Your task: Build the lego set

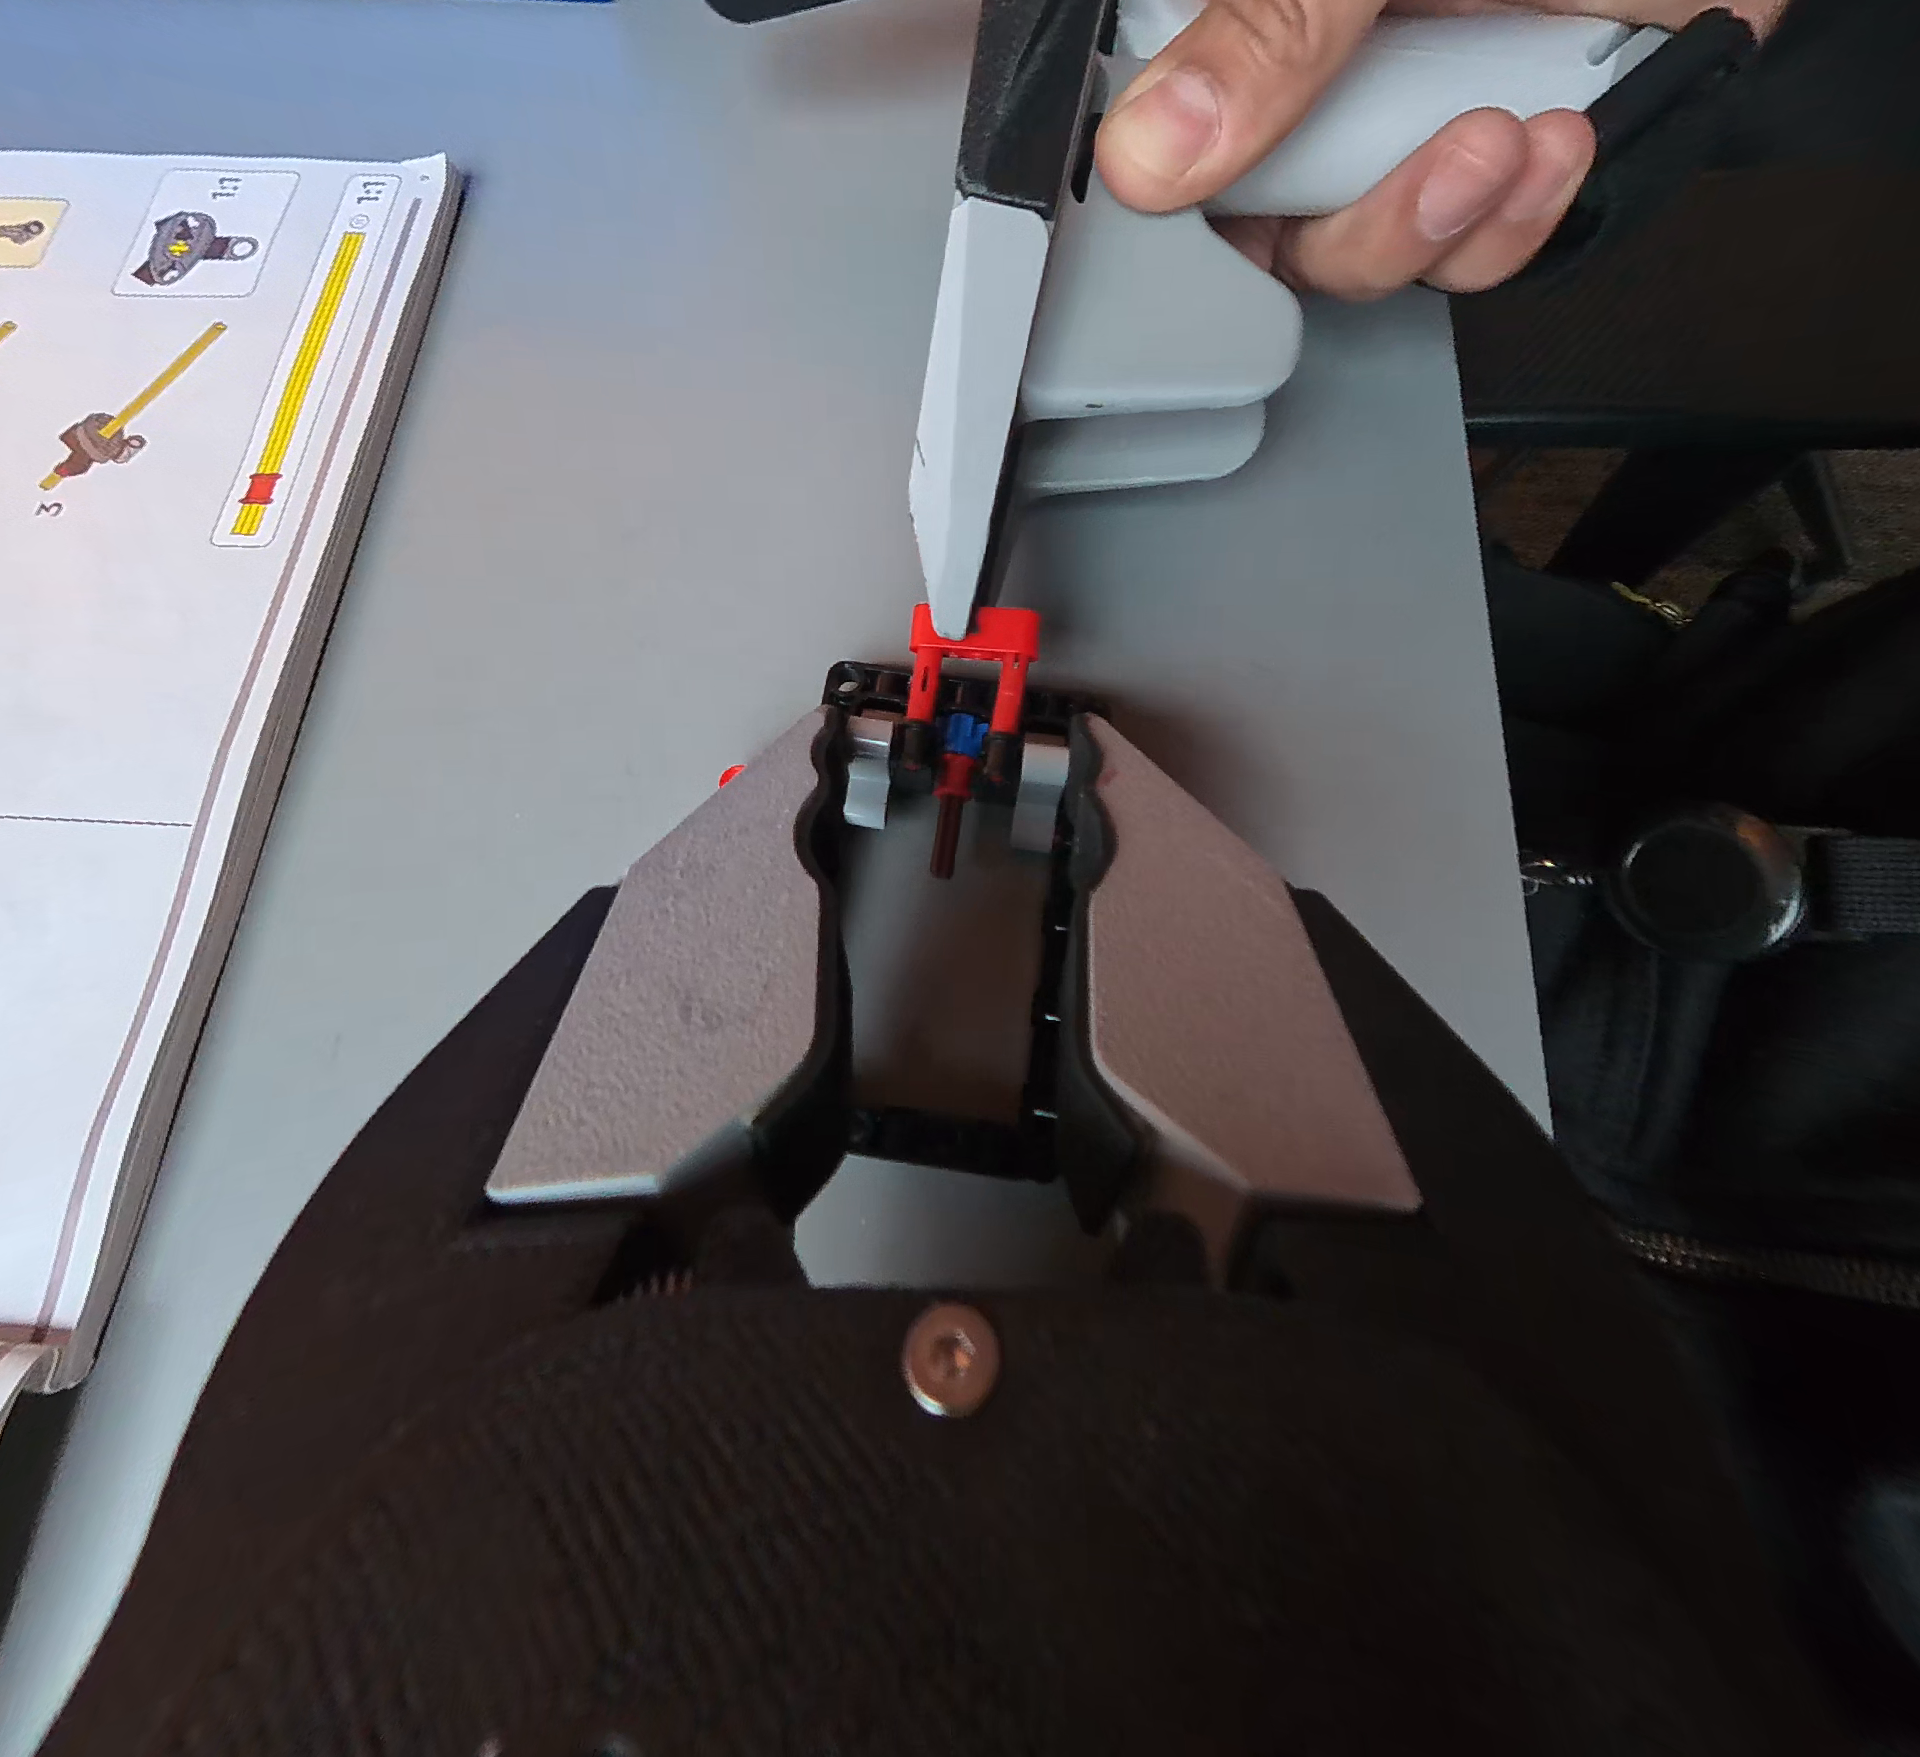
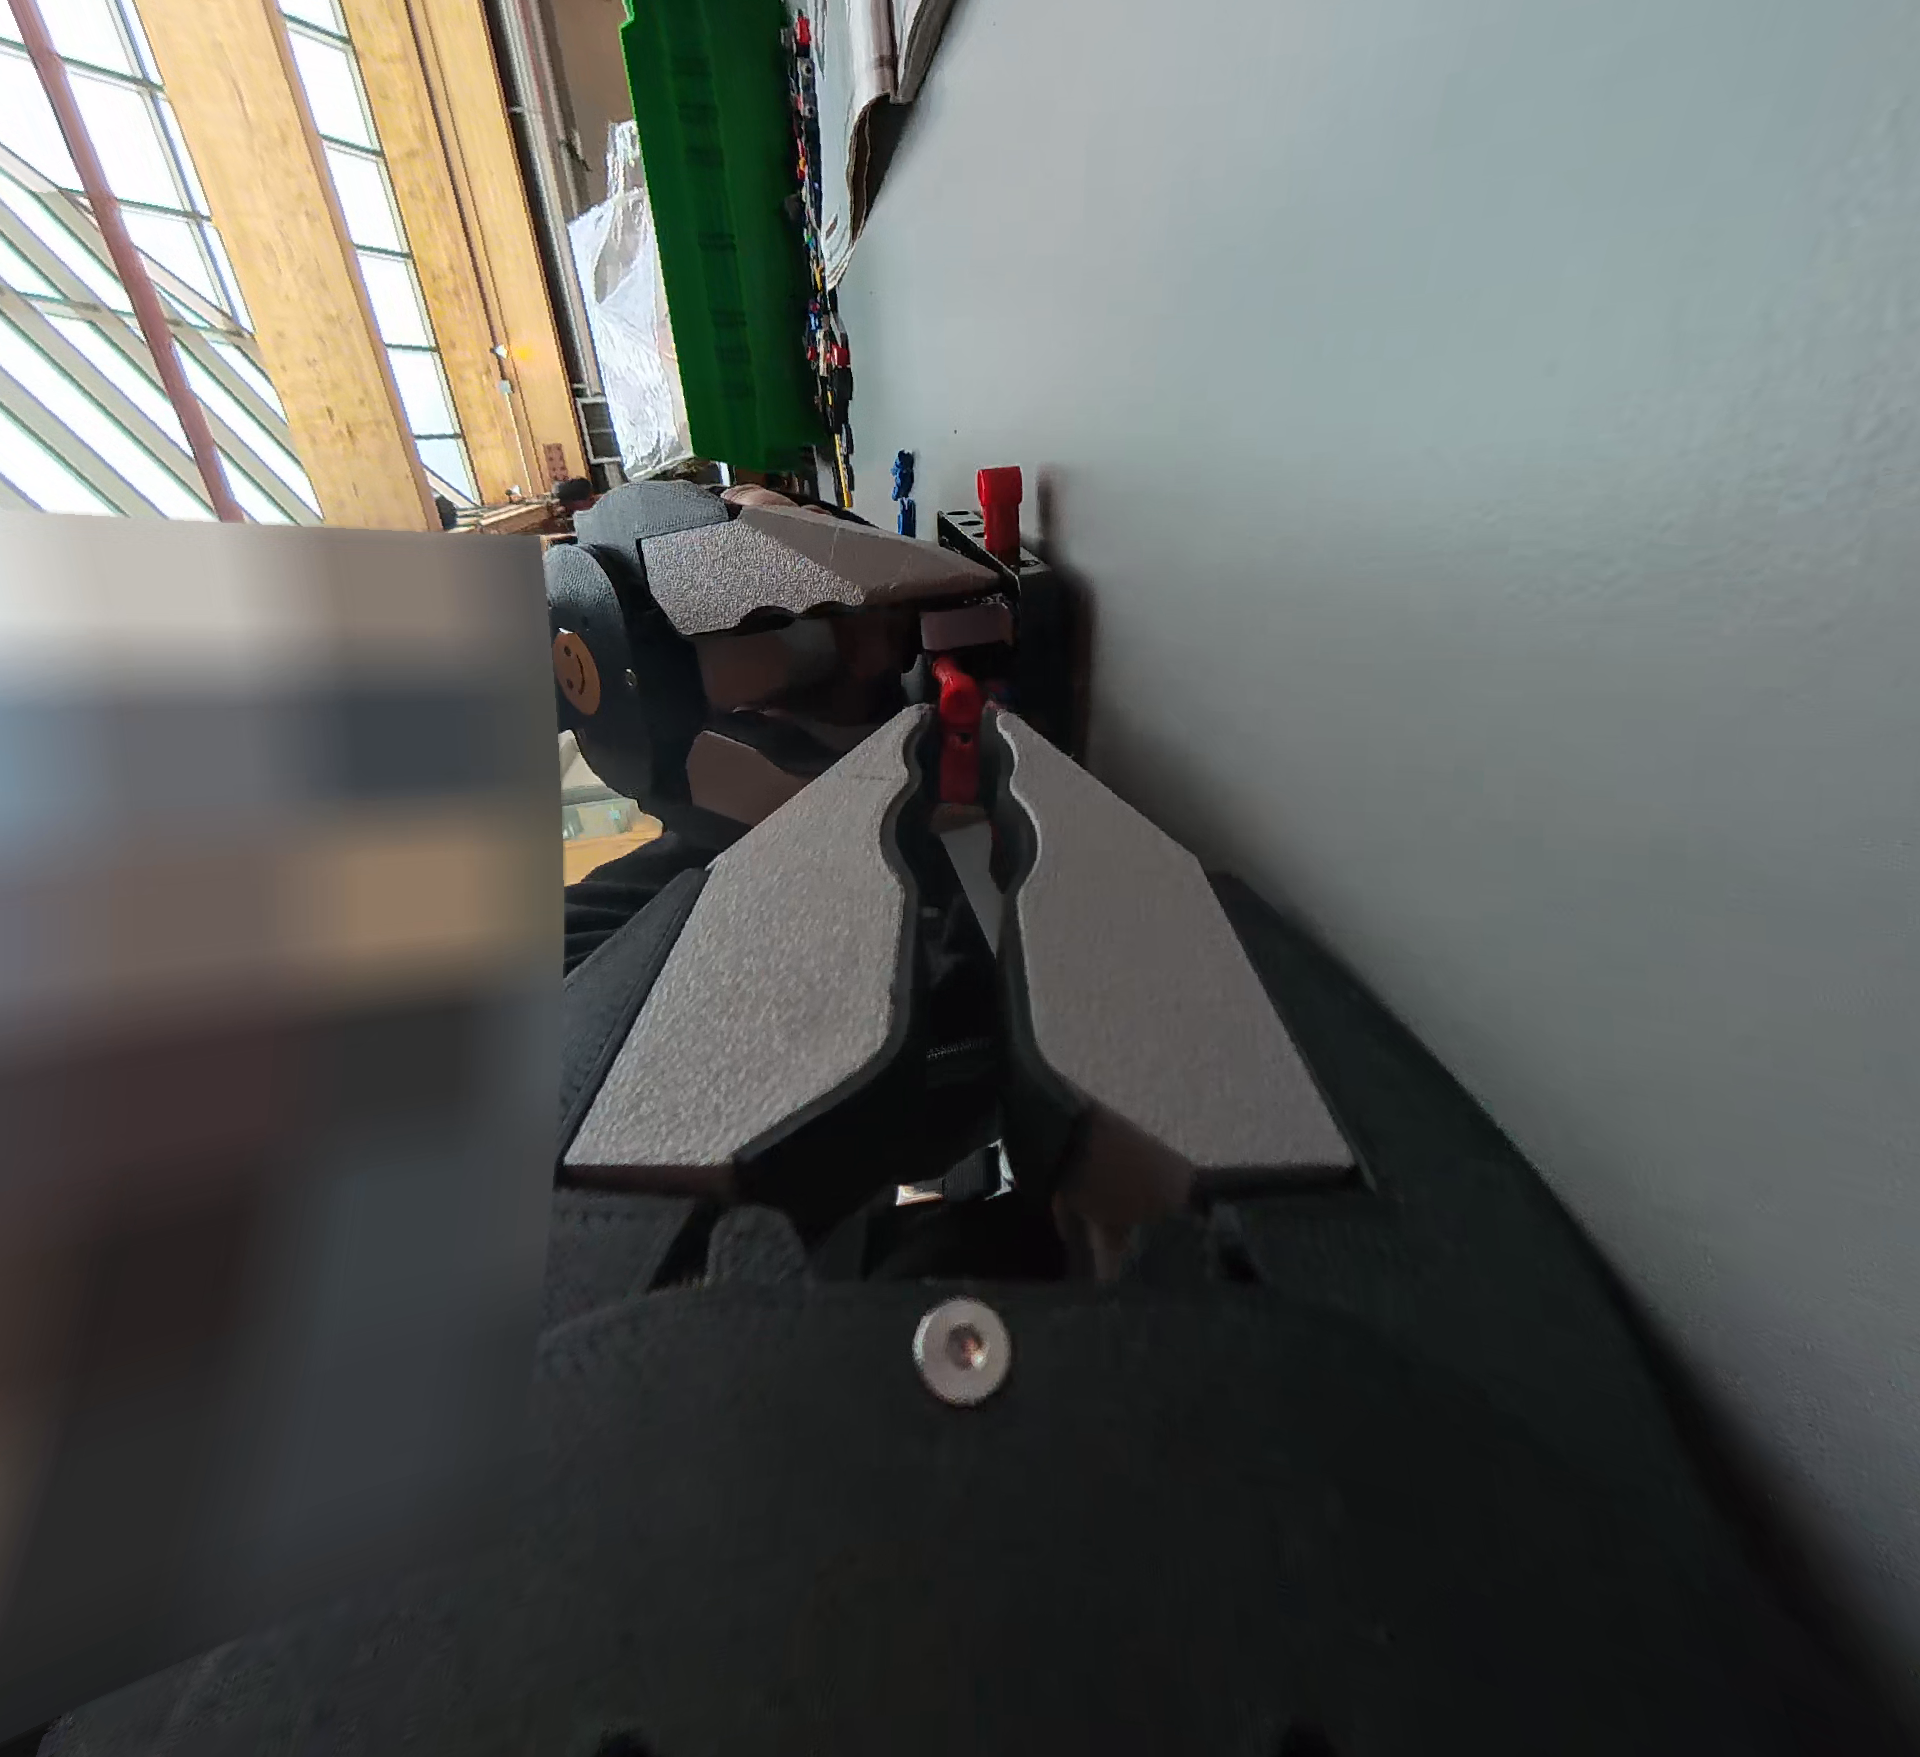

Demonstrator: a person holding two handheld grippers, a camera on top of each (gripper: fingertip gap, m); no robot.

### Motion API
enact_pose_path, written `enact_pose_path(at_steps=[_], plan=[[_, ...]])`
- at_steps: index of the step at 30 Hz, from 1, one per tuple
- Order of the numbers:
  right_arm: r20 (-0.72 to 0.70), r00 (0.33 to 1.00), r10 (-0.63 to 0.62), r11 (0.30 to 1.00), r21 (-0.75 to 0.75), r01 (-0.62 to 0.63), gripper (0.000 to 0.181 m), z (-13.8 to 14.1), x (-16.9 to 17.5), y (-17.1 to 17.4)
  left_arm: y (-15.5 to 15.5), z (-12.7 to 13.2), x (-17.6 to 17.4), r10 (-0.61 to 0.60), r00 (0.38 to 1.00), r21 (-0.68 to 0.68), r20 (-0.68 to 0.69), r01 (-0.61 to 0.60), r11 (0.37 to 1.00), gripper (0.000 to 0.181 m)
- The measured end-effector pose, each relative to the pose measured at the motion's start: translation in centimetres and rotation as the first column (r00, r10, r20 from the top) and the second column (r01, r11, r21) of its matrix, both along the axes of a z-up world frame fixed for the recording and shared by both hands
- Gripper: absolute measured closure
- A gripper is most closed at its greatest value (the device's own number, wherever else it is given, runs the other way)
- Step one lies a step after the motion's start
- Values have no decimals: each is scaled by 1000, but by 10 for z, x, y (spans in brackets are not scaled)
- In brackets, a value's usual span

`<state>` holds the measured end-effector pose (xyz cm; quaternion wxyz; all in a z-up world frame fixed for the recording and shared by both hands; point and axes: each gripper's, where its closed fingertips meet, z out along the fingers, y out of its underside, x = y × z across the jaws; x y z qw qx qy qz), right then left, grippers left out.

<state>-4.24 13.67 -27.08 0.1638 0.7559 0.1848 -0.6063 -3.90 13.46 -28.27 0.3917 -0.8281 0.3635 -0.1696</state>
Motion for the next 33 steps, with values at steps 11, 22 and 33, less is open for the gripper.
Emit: enact_pose_path(at_steps=[11,22,33], plan=[[-20,1000,-8,998,64,9,176,-2,-2,0,0,0,-2,15,1000,-26,25,-14,1000,141],[-83,996,41,987,156,-28,176,0,-2,0,1,0,-2,26,999,-36,38,-24,999,141],[-85,983,162,966,219,-140,177,-1,3,-19,1,0,-2,26,999,-44,46,-24,999,141]])
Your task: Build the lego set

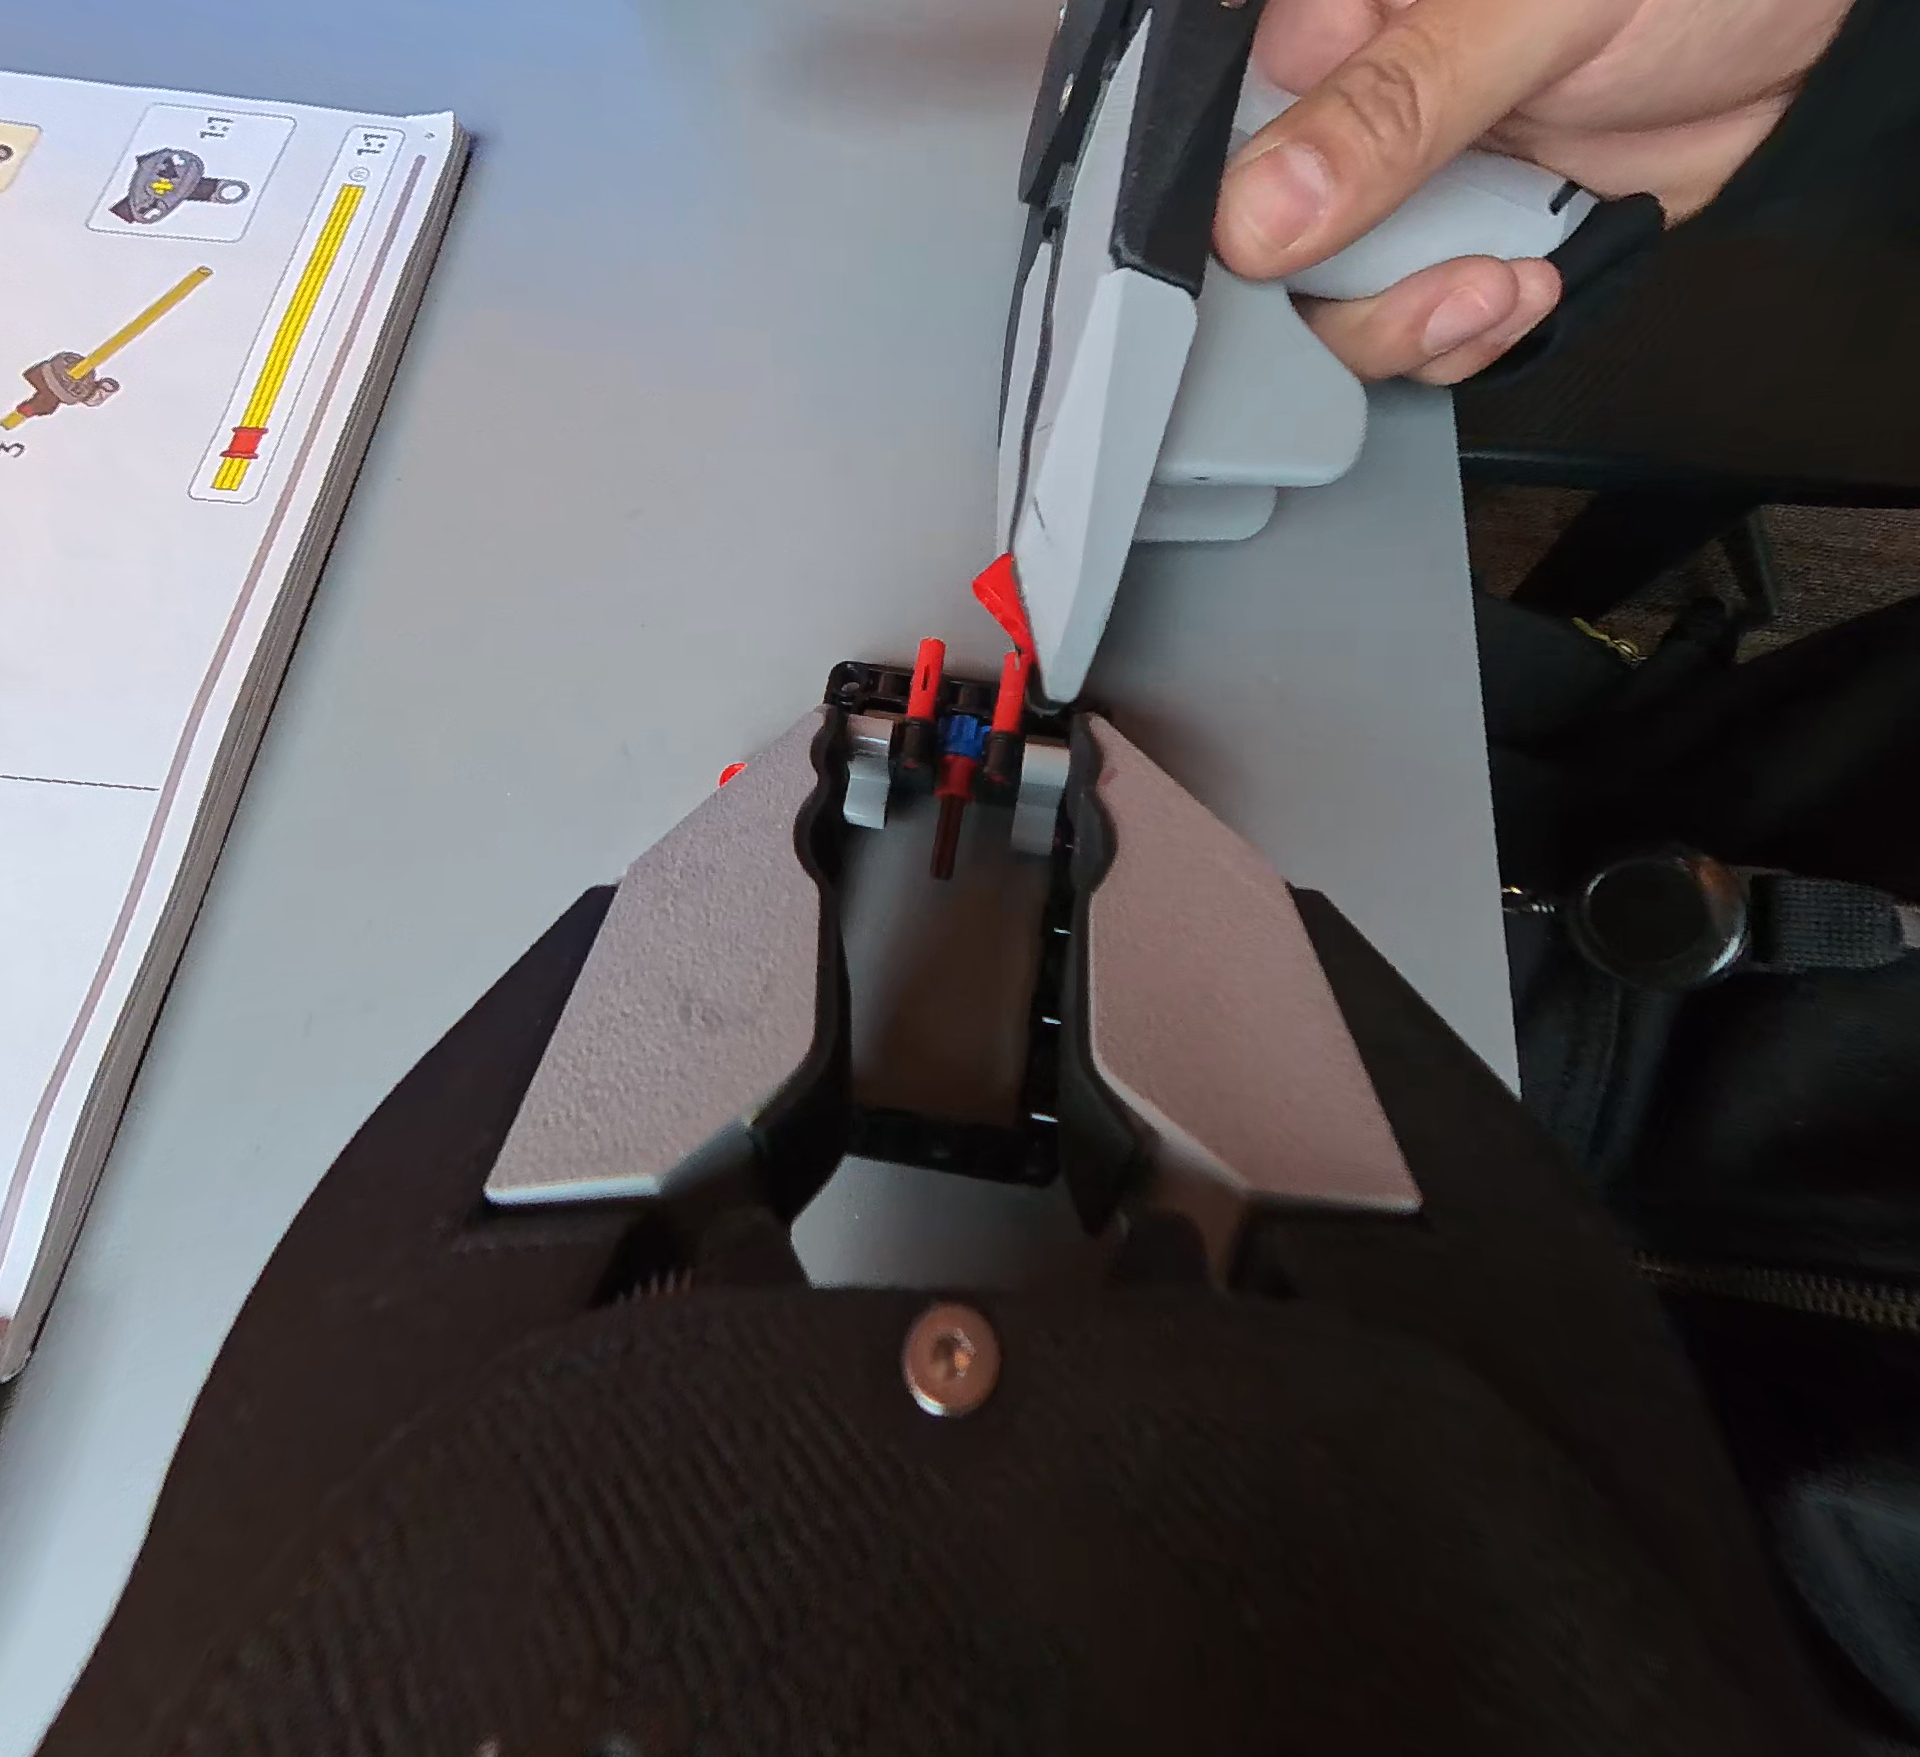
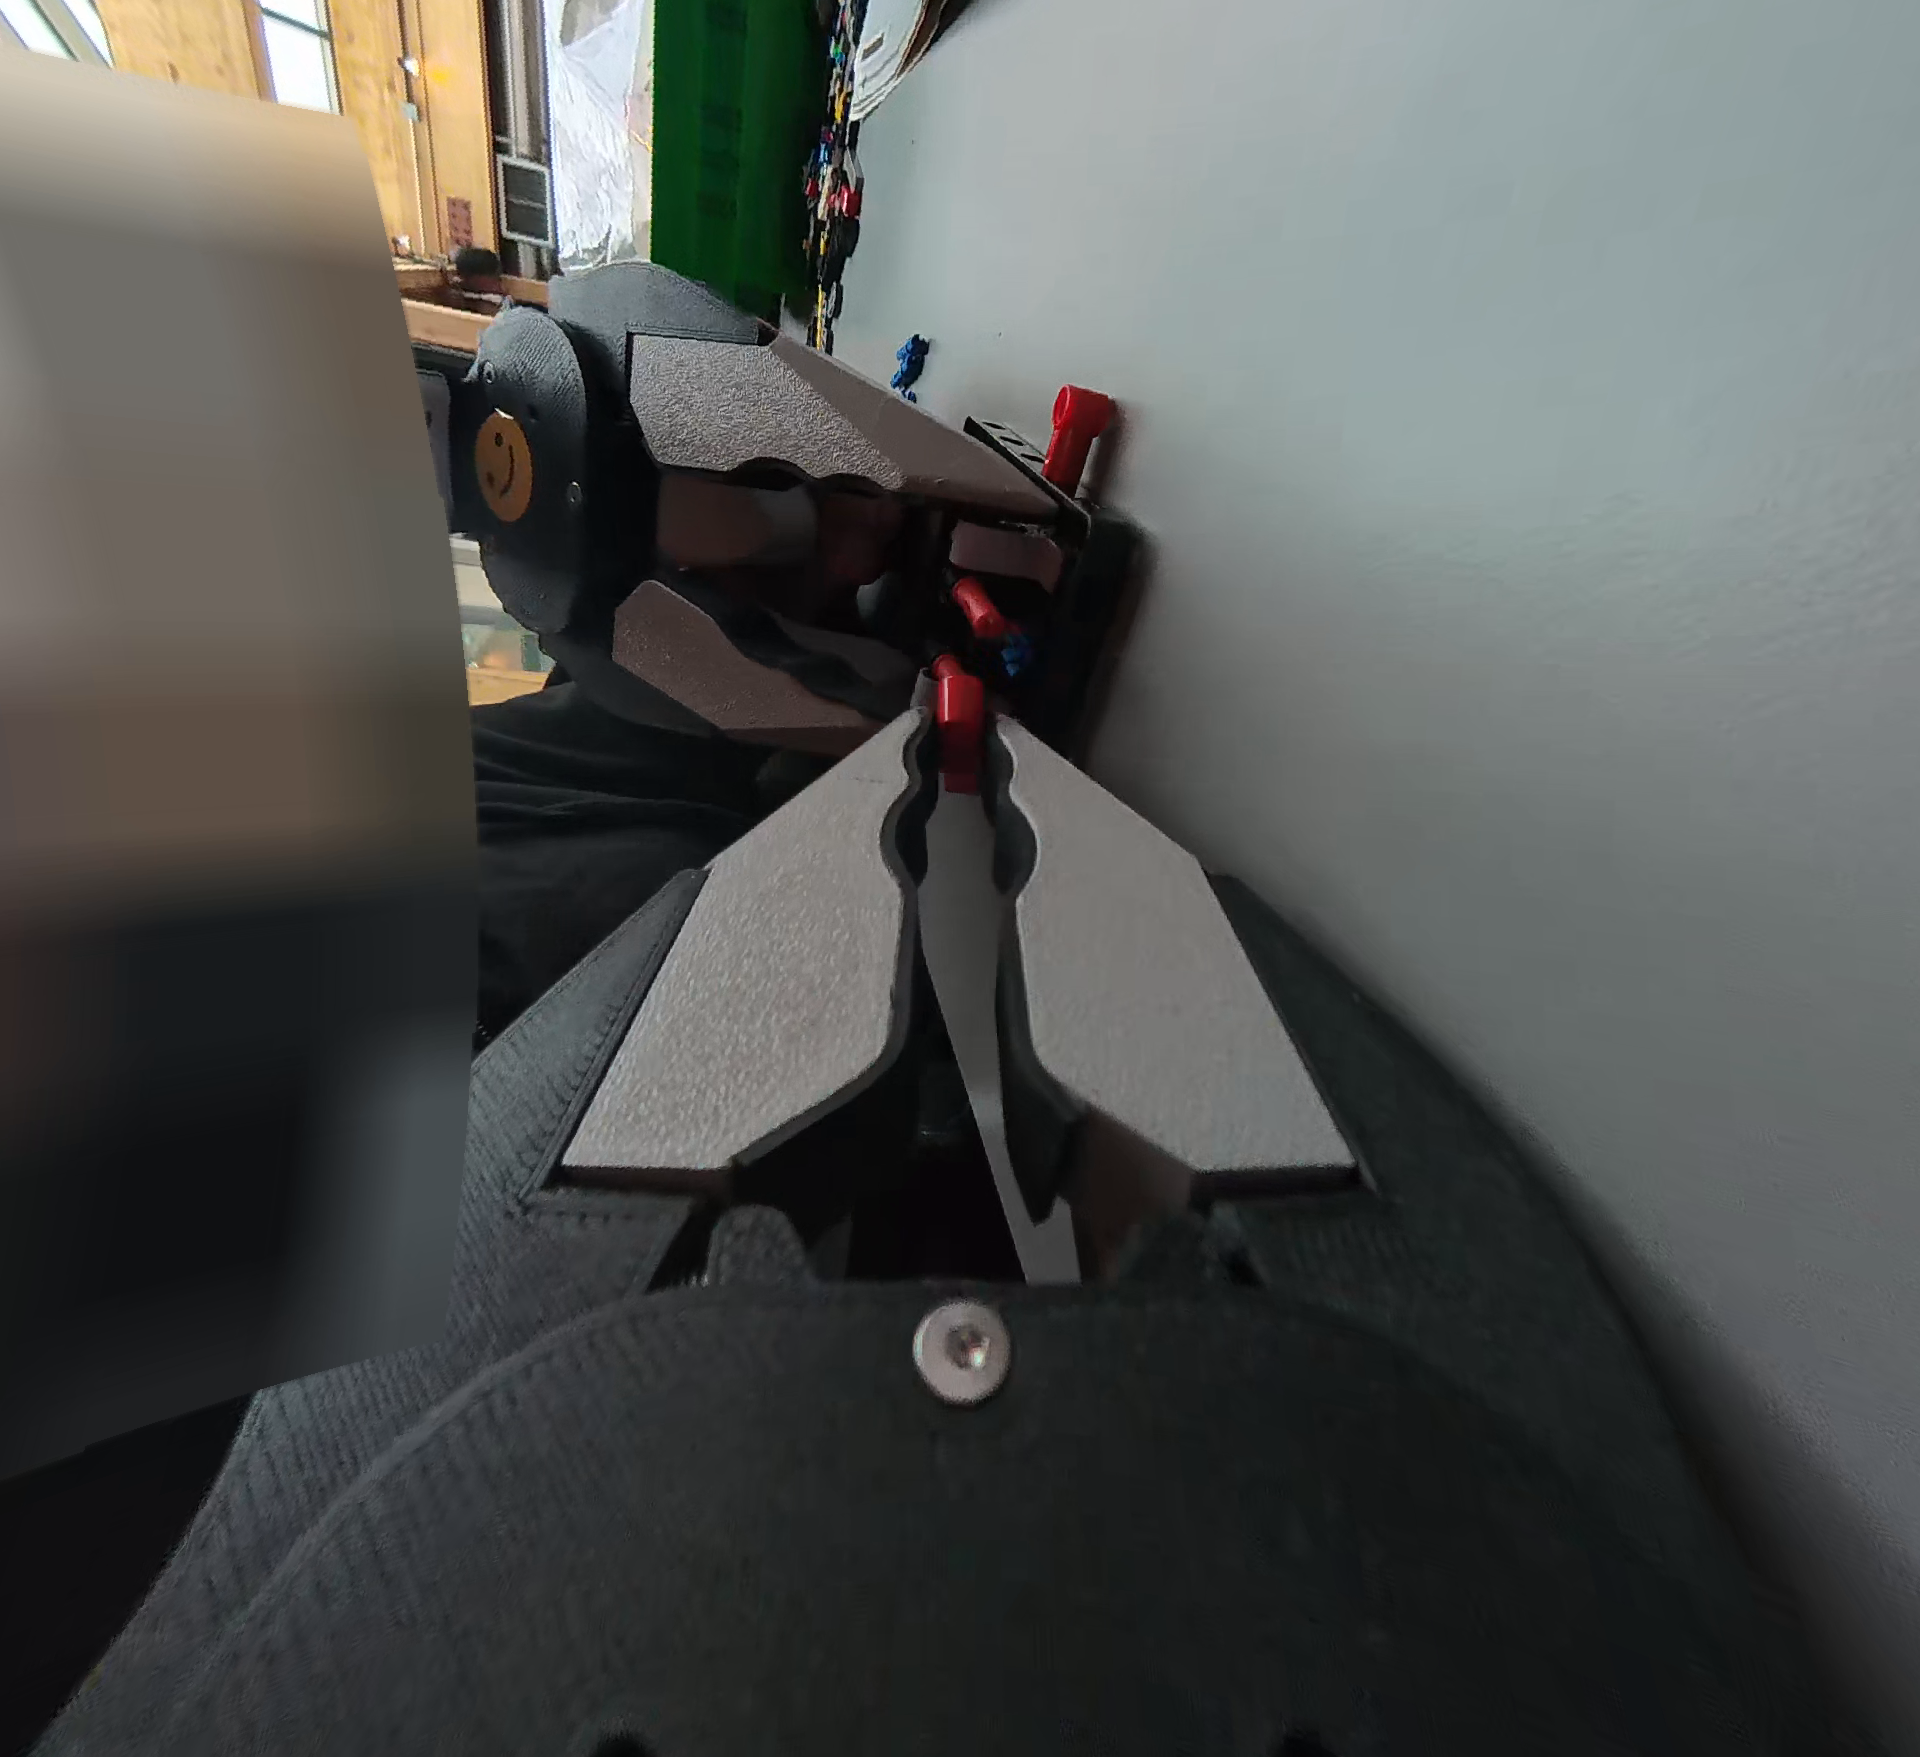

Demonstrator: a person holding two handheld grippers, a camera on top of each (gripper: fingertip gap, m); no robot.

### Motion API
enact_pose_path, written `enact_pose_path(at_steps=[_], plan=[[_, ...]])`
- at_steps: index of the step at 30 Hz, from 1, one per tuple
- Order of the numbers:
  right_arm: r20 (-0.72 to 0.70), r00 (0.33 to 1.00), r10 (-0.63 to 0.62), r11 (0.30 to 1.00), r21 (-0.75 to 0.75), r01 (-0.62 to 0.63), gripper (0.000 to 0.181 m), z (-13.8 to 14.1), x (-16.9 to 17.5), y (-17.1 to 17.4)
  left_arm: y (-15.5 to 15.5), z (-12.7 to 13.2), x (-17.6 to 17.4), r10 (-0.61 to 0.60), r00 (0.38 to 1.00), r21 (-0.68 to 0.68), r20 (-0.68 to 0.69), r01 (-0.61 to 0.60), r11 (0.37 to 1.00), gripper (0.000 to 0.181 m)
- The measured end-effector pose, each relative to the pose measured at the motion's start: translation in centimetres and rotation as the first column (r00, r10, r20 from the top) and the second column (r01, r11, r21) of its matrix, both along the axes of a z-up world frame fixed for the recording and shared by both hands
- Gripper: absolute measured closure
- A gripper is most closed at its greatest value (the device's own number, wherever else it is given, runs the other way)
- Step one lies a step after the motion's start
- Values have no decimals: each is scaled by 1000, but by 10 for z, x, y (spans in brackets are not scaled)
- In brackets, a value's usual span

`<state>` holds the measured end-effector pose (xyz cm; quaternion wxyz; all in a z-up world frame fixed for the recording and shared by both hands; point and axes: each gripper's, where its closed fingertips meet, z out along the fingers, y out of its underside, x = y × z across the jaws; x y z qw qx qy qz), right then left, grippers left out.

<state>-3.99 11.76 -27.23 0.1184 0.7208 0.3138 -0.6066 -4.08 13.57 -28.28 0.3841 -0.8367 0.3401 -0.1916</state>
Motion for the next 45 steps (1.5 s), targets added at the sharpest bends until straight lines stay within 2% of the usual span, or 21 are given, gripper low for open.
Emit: enact_pose_path(at_steps=[4,7,9,11,15,20,27,29,31,34,36,42,45], plan=[[7,1000,20,998,54,-21,176,0,7,4,0,0,0,0,1000,-8,9,0,1000,141],[-26,999,44,985,169,-39,177,8,14,12,-3,0,2,-23,1000,-11,12,24,1000,140],[-79,992,102,972,222,-82,176,20,15,9,-4,1,4,-35,999,6,-2,35,999,140],[-48,991,127,955,274,-109,176,16,15,11,-4,0,4,-42,999,24,-29,43,999,139],[-31,991,128,960,254,-116,177,13,14,12,-3,2,2,-42,999,46,-34,43,998,127],[-9,987,163,930,334,-151,177,9,19,13,-5,8,-2,-60,998,43,-30,61,997,139],[-25,983,182,921,355,-162,177,9,23,12,-9,11,-3,-100,994,-47,-32,99,994,139],[-62,977,204,924,343,-171,177,16,20,9,-6,22,0,-95,995,-13,-21,94,995,142],[-168,955,245,935,303,-186,176,34,18,1,-4,34,6,-116,992,58,-43,118,991,145],[-224,939,262,949,239,-208,177,44,17,-2,-2,43,14,-136,979,194,-149,164,967,133],[-255,931,261,960,172,-222,176,49,16,-3,-4,47,23,-158,972,265,-174,200,943,133],[-289,910,296,954,38,-298,176,56,17,-15,-8,63,37,-171,956,458,-236,265,848,151],[-284,907,312,947,10,-322,176,55,18,-18,-10,62,39,-178,946,483,-271,293,825,157]])
